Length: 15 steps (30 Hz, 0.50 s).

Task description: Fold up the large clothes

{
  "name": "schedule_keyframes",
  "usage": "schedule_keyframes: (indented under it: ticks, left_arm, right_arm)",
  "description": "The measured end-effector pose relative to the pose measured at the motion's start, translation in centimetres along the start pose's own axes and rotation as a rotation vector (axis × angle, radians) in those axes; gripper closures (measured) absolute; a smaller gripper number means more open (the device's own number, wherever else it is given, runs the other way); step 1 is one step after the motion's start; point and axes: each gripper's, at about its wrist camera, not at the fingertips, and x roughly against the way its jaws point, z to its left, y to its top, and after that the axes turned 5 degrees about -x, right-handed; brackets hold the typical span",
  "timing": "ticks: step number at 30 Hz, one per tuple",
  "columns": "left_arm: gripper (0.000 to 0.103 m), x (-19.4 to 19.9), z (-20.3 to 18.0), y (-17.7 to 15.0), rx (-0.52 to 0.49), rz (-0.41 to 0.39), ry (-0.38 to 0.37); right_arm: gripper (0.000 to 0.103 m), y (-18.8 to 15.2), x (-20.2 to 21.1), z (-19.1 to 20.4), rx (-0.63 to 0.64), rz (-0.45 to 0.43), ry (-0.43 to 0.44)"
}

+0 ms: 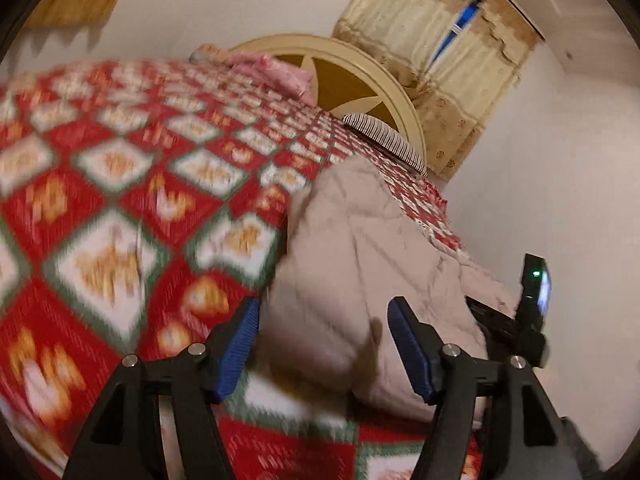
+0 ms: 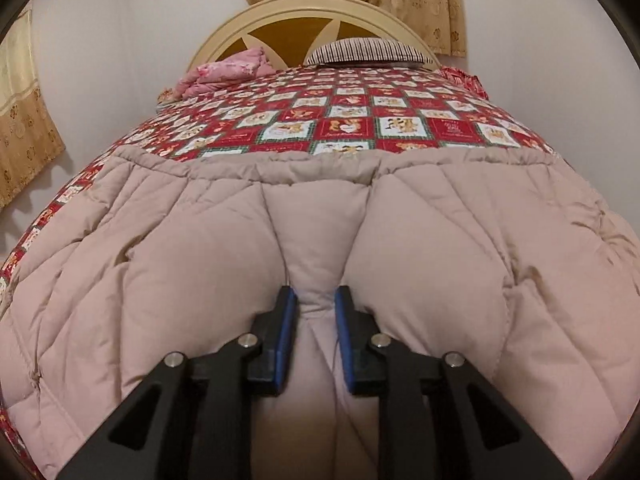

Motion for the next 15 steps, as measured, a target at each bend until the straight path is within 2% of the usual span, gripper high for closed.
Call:
schedule_keyframes:
  ticks: [4,5,6,9,11,15]
  left_arm:
    - [0.024,-1.6,-0.2,-0.4,0.055,0.058,-0.025]
    - [0.015,-2.0,-0.3,-0.3,0.062,0.065,-0.039]
    - [0.01,-2.5,-0.3,-0.2,0.075,0.066,-0.052]
    - [0.009,-4.3,0.3,0.2,0.174,0.086,-0.071]
    - [0.008,-4.9,0.3,0.5,0.213,0.071,-0.058]
    - [0.007,-6.9,-1.3,1.1,0.155,0.076,-0.028]
  right_arm:
    - [0.08,0.0,0.1,0.0,0.004,-0.002,0.0]
    - [0.08,0.0,0.1,0.0,0.003,-0.002,0.002]
    - [0.08,0.1,0.0,0.0,0.001,-0.003,0.004]
    - [0.08,0.2,0.1,0.0,-0.006,-0.005,0.01]
    - [0.08,0.2,0.1,0.0,-0.006,-0.006,0.011]
    - [0.08,0.2,0.0,0.0,-0.006,-0.005,0.012]
